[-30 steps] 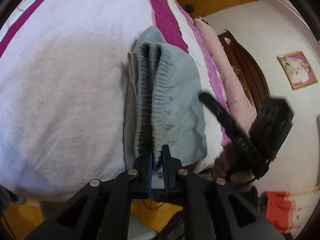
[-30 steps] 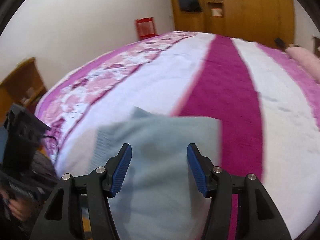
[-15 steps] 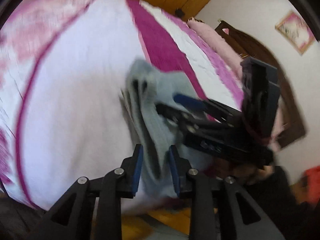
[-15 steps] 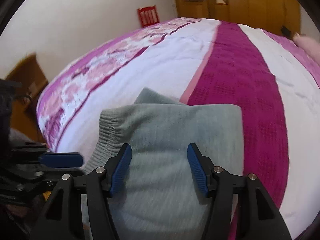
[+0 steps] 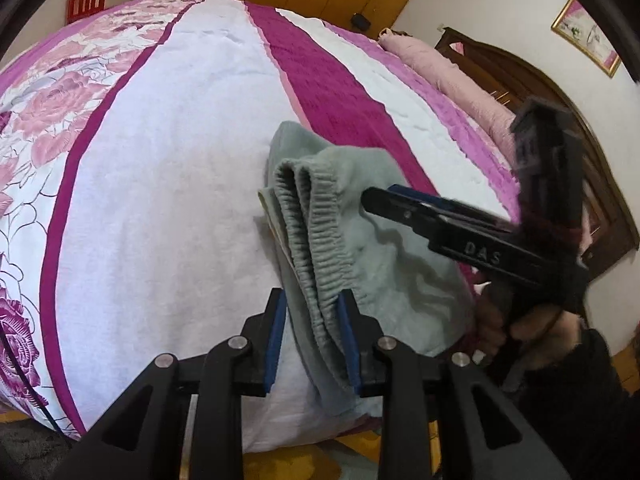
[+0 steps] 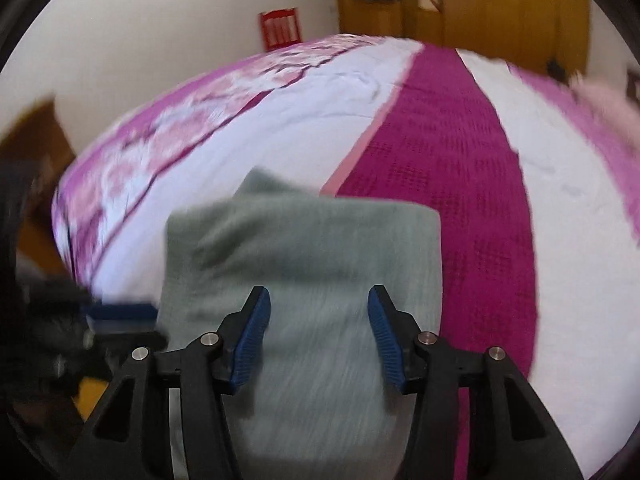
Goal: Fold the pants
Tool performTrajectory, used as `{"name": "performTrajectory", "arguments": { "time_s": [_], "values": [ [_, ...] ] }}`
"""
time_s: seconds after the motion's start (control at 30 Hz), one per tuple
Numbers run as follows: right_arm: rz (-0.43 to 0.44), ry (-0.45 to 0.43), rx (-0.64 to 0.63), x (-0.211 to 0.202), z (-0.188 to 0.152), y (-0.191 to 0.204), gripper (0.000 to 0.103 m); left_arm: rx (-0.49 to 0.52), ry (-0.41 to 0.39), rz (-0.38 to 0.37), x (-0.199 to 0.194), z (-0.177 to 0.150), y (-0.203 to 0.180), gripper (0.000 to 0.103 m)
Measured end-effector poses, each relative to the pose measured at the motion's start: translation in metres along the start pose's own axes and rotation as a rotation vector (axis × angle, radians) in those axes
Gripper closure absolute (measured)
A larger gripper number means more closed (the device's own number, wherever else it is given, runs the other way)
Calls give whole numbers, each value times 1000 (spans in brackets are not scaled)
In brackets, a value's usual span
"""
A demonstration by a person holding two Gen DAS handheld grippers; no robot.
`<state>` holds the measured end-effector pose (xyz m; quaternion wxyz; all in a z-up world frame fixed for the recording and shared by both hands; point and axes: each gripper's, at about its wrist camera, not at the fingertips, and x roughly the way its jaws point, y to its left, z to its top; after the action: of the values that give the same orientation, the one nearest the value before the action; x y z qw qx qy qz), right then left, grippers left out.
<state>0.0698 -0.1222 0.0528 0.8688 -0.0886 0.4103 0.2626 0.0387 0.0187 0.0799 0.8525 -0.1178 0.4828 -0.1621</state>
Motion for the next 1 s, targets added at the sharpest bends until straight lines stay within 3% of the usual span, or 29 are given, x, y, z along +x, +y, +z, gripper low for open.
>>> {"name": "performTrajectory", "arguments": {
  "time_s": [0.2,0.27,0.37,0.47,0.57,0.6,0.63,0.67,0.7,0.8,0.9,1.0],
  "values": [
    [-44,26,-100,-34,-48,31,50,-6,12,16,6,-6,-1,76],
    [-52,33,-95,-44,-60,32,50,-5,6,25,5,-7,-2,71],
    [9,10,44,-65,-70,19,50,-9,-42,65,-4,-8,0,69],
    [20,-60,207,-75,-80,-5,50,13,-87,19,-13,4,-2,69],
    [0,-8,242,-60,-88,-17,47,13,-76,-48,-7,36,-2,69],
    [23,1,253,-56,-89,-18,49,-1,-68,-68,0,49,0,69],
    [41,-7,279,-55,-89,-20,62,-9,-57,-69,8,59,2,69],
    [57,-17,291,-57,-88,-22,81,-20,-44,-67,15,66,5,71],
    [74,-26,297,-61,-86,-23,82,-48,-41,-84,22,72,9,84],
    [40,-24,233,-69,-88,-21,85,-109,-69,-158,23,81,11,86],
    [40,-7,232,-69,-98,-20,85,-114,-123,-104,18,81,8,89],
    [34,-14,245,-70,-102,-22,76,-184,-78,-51,36,69,23,90]
  ]
}}
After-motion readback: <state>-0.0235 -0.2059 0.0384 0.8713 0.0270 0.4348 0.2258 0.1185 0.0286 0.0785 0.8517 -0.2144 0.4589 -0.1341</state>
